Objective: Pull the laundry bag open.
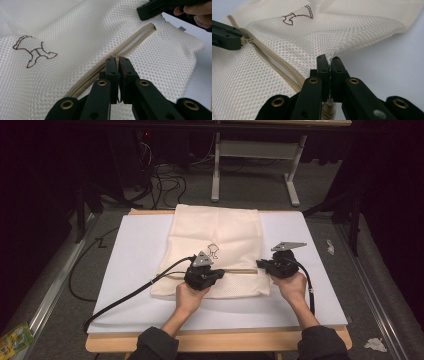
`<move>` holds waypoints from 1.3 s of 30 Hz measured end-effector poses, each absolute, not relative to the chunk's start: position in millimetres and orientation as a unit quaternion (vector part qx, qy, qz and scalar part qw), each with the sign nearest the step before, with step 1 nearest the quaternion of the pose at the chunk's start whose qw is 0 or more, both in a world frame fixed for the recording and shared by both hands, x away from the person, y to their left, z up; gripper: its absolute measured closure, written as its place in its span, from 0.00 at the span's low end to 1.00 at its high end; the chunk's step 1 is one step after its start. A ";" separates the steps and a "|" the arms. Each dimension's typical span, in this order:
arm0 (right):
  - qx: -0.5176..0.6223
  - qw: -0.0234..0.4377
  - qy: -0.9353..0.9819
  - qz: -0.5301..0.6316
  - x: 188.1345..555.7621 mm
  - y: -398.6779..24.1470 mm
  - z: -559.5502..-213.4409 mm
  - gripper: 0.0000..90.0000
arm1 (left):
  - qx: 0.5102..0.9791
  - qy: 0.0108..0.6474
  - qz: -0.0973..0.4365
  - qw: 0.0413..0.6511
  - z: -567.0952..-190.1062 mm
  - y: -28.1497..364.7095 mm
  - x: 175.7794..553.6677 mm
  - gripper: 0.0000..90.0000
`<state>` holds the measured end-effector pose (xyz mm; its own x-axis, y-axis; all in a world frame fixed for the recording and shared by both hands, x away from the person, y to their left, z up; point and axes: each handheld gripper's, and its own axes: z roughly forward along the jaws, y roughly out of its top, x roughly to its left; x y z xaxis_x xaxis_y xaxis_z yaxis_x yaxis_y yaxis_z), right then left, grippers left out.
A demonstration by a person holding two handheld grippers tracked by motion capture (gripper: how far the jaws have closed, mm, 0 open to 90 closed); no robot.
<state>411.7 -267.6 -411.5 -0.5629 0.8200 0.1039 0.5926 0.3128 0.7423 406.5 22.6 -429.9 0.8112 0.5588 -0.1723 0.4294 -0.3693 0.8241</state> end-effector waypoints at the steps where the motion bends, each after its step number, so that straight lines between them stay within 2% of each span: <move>1: 0.443 0.148 0.797 0.384 411.7 -267.7 -411.3 0.99 | 0.825 0.299 0.068 0.475 -429.3 22.9 406.3 0.97; 39: 0.450 0.153 0.791 0.386 414.2 -270.4 -413.8 0.99 | 0.817 0.309 0.078 0.481 -423.9 41.2 406.4 0.97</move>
<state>414.2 -270.4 -413.8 -0.5489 0.8293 0.1049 0.5932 0.2980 0.7479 406.4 41.2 -423.9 0.7975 0.5789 -0.1698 0.4291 -0.3464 0.8342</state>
